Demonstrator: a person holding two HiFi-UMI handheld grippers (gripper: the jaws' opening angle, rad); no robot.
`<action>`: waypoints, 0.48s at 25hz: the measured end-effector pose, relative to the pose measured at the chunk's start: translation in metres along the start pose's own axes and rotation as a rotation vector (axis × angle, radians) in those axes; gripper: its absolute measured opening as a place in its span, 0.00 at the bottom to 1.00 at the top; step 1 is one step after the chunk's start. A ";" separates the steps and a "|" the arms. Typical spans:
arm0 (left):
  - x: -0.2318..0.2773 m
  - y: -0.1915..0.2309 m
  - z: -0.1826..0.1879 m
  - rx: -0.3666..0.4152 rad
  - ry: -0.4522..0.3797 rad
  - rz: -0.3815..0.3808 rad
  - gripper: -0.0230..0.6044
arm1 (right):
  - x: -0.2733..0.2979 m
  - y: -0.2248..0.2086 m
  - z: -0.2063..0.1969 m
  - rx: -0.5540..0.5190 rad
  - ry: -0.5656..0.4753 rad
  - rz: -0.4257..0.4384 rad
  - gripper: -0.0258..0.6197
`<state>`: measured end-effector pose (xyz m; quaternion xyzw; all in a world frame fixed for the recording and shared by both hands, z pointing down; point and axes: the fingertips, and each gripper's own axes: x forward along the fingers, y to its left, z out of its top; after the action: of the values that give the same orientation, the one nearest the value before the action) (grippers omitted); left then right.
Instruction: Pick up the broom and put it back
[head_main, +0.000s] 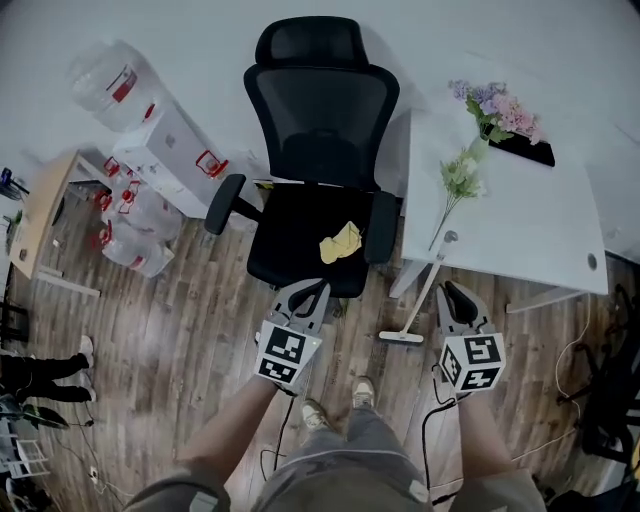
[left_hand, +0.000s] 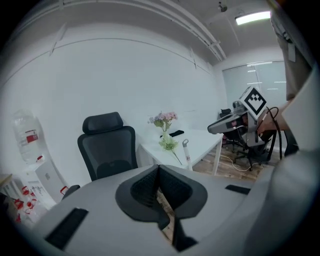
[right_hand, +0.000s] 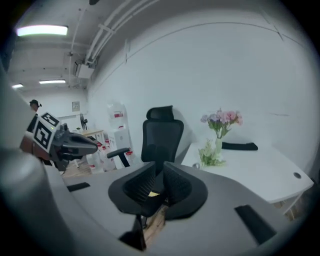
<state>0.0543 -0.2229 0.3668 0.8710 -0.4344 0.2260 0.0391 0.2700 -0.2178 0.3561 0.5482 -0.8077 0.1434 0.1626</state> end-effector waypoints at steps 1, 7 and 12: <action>-0.008 0.002 0.008 0.004 -0.014 0.004 0.06 | -0.011 0.009 0.015 -0.006 -0.031 0.013 0.14; -0.062 0.010 0.044 0.002 -0.083 0.045 0.06 | -0.075 0.057 0.085 -0.061 -0.172 0.088 0.11; -0.107 0.009 0.050 0.013 -0.105 0.073 0.06 | -0.114 0.103 0.111 -0.079 -0.240 0.168 0.10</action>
<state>0.0095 -0.1632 0.2754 0.8656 -0.4658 0.1840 0.0021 0.2013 -0.1311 0.2019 0.4851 -0.8694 0.0583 0.0736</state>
